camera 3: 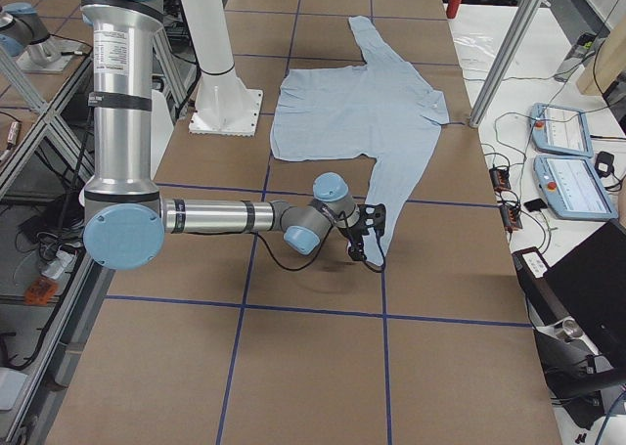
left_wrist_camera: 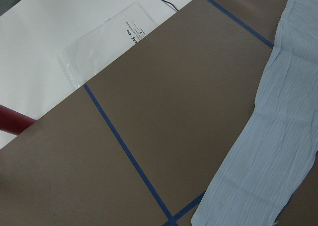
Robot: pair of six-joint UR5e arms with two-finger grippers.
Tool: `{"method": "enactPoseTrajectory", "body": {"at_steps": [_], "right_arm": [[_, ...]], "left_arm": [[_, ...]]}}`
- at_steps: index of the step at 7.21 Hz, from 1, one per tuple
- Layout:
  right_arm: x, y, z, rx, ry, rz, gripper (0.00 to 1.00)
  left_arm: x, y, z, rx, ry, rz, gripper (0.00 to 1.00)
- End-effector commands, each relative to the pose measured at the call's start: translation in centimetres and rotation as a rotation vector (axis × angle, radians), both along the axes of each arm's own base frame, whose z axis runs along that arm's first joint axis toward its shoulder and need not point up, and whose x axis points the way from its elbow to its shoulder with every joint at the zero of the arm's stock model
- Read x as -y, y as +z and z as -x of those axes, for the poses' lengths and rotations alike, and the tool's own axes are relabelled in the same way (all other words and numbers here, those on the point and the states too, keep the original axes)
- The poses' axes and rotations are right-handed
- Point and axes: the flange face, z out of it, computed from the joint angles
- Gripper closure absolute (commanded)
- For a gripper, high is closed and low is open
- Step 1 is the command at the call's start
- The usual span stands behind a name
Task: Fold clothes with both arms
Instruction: 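Move the right gripper to the cuff of the sleeve nearest it and grasp it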
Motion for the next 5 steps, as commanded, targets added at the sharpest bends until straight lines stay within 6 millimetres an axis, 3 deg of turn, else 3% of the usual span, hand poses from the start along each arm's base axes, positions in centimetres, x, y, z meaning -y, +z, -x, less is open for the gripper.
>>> {"method": "enactPoseTrajectory", "body": {"at_steps": [1,4,5], "right_arm": [[0.31,0.86,0.89,-0.020,-0.001,0.003,0.27],[0.45,0.85,1.36,-0.021,-0.007,0.000,0.31],[0.47,0.79,1.48,-0.020,-0.007,0.001,0.43]], "left_arm": [[-0.03,-0.02,0.00,0.001,0.001,-0.002,0.00],[-0.02,0.06,0.00,0.001,0.001,0.000,0.00],[-0.02,0.06,0.00,0.001,0.002,-0.001,0.00]]}}
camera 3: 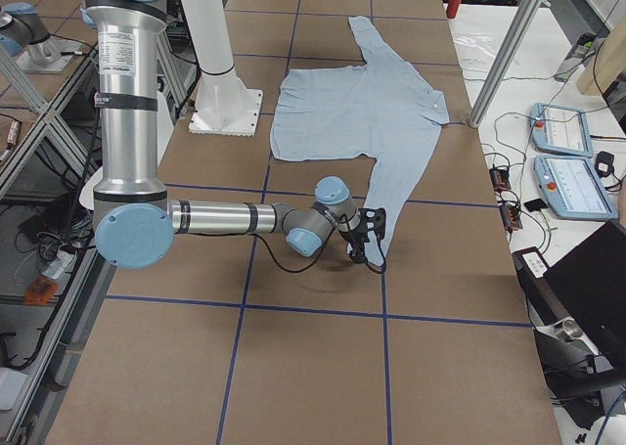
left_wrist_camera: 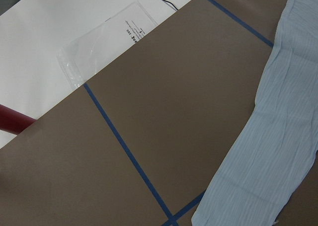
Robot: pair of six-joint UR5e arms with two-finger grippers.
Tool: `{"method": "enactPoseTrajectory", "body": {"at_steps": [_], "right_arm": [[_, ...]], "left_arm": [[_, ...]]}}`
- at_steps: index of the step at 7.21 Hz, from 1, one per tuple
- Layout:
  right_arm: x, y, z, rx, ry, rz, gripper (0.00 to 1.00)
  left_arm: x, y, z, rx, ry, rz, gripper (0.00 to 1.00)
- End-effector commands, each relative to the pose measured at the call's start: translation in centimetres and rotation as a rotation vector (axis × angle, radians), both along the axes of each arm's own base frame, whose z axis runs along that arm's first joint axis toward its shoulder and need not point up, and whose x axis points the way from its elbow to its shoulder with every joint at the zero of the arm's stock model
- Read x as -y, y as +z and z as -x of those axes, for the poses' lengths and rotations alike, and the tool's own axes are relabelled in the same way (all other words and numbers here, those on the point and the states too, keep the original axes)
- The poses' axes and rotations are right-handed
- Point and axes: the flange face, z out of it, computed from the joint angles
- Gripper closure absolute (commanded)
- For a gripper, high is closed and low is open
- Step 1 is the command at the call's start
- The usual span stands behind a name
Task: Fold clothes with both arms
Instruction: 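Move the right gripper to the cuff of the sleeve nearest it and grasp it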
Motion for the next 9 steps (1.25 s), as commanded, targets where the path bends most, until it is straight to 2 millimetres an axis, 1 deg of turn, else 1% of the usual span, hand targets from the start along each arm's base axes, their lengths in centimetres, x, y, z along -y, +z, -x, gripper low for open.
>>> {"method": "enactPoseTrajectory", "body": {"at_steps": [1,3,4,5,6,7,8,9], "right_arm": [[0.0,-0.1,0.3,0.001,-0.005,-0.001,0.49],[-0.2,0.0,0.4,0.000,-0.009,0.000,0.49],[-0.1,0.0,0.5,0.000,-0.008,0.001,0.66],[-0.1,-0.1,0.5,0.002,-0.008,0.002,0.89],[-0.1,0.0,0.5,0.002,-0.006,0.002,1.00],[-0.1,-0.4,0.5,0.007,-0.007,-0.003,1.00],[0.0,-1.4,0.5,0.019,-0.005,-0.019,1.00],[0.3,-5.1,0.6,0.052,-0.006,-0.065,1.00]], "left_arm": [[0.0,0.2,0.0,0.001,0.001,0.002,0.00],[-0.1,0.2,0.0,0.001,0.002,0.003,0.00],[-0.2,0.3,0.0,0.001,0.002,0.004,0.00],[-0.2,0.3,0.0,0.002,0.003,0.003,0.00],[-0.2,0.2,0.0,0.002,0.003,0.002,0.00],[-0.2,0.3,0.0,0.003,0.003,0.002,0.00],[-0.2,0.3,0.0,0.003,0.003,0.002,0.00],[-0.2,0.2,0.0,0.003,0.003,0.001,0.00]]}}
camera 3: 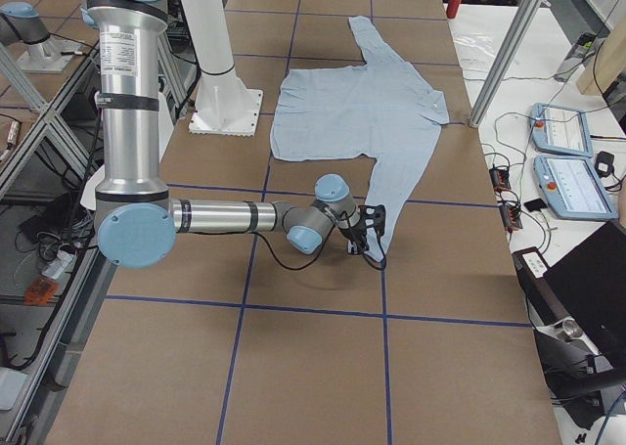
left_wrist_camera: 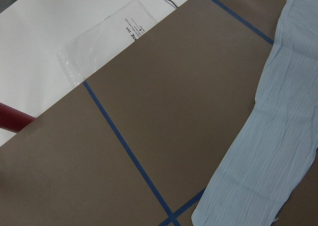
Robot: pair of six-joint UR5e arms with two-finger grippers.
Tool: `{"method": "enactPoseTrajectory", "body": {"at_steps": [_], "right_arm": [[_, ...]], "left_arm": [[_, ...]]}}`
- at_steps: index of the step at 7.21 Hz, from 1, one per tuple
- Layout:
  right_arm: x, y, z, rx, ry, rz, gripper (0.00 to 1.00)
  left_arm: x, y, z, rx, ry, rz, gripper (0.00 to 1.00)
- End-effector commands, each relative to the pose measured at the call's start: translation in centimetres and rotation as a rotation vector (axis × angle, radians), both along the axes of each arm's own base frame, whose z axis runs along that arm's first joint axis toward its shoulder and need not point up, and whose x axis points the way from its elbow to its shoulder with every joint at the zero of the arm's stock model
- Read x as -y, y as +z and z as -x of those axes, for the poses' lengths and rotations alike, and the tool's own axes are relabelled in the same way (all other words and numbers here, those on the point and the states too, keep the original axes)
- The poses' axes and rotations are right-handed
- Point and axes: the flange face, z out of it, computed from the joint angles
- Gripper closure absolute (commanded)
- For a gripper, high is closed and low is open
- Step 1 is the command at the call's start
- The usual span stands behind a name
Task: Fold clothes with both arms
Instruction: 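Carry the grasped sleeve with the right gripper across the shirt's chest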
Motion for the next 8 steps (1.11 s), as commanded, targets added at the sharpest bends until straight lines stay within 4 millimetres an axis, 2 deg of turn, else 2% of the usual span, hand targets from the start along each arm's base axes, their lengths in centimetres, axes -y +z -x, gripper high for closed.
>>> {"method": "enactPoseTrajectory", "body": {"at_steps": [1,2,3,4,5,6,7,8], "right_arm": [[0.7,-7.1,-0.3,0.071,0.012,-0.099,1.00],[2.3,-11.9,0.3,0.123,0.023,-0.174,1.00],[4.8,-17.9,1.9,0.180,0.037,-0.264,1.00],[6.7,-23.2,3.7,0.256,0.064,-0.289,1.00],[7.8,-29.3,6.6,0.348,0.069,-0.313,1.00],[7.6,-34.8,10.1,0.394,0.062,-0.377,1.00],[6.1,-38.9,15.5,0.397,0.086,-0.420,1.00],[4.4,-42.1,21.6,0.358,0.124,-0.441,1.00]], "left_arm": [[0.0,0.0,0.0,0.000,0.000,0.000,0.00],[0.0,0.0,0.0,0.000,0.000,0.000,0.00],[0.0,0.0,0.0,0.000,0.000,0.000,0.00],[0.0,0.0,0.0,-0.001,-0.001,0.001,0.00],[0.0,0.0,0.0,-0.001,-0.001,0.001,0.00],[0.0,0.0,0.0,-0.001,-0.002,0.002,0.00],[0.1,0.0,0.0,-0.003,-0.004,0.003,0.00],[0.1,-0.1,0.0,-0.003,-0.004,0.002,0.00]]}}
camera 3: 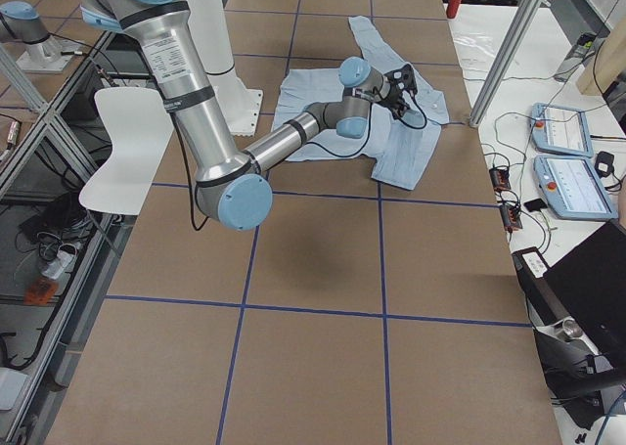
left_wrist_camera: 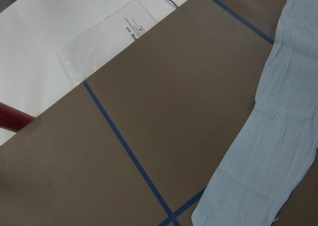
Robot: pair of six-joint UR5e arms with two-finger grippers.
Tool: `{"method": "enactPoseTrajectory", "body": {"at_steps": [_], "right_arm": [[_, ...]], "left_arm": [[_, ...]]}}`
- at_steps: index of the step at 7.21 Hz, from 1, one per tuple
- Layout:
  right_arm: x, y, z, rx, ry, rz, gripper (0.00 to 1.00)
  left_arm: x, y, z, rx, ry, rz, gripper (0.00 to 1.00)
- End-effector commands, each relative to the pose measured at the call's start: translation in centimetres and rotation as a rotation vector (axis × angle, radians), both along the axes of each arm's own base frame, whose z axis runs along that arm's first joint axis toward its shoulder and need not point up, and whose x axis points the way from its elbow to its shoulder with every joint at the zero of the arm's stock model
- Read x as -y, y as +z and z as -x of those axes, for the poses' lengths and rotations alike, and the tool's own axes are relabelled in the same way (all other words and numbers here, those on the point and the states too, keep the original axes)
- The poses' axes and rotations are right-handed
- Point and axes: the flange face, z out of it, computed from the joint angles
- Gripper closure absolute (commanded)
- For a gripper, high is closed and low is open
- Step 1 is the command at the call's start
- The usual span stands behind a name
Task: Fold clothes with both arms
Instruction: 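Carry the grasped sleeve with the right gripper across the shirt's chest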
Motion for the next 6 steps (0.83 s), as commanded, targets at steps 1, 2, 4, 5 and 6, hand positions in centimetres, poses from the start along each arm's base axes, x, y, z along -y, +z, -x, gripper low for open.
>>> {"method": "enactPoseTrajectory", "body": {"at_steps": [1,2,4,5,6], "right_arm": [[-3.1,-7.5,12.2,-0.015,0.051,-0.039,1.00],[-3.3,-9.5,17.1,-0.032,0.055,-0.038,1.00],[-4.9,-13.0,23.5,-0.040,0.058,-0.038,1.00],[-6.2,-14.2,25.1,-0.037,0.038,-0.041,1.00],[-6.9,-15.5,26.4,-0.034,0.025,-0.042,1.00]], "left_arm": [[0.2,-0.2,0.0,-0.001,-0.003,-0.002,0.00],[0.2,-0.2,0.0,-0.001,-0.004,0.000,0.00],[0.3,-0.3,0.0,-0.001,-0.004,-0.001,0.00],[0.2,-0.2,0.0,-0.001,-0.004,0.000,0.00],[0.3,-0.2,0.0,-0.001,-0.004,0.000,0.00]]}}
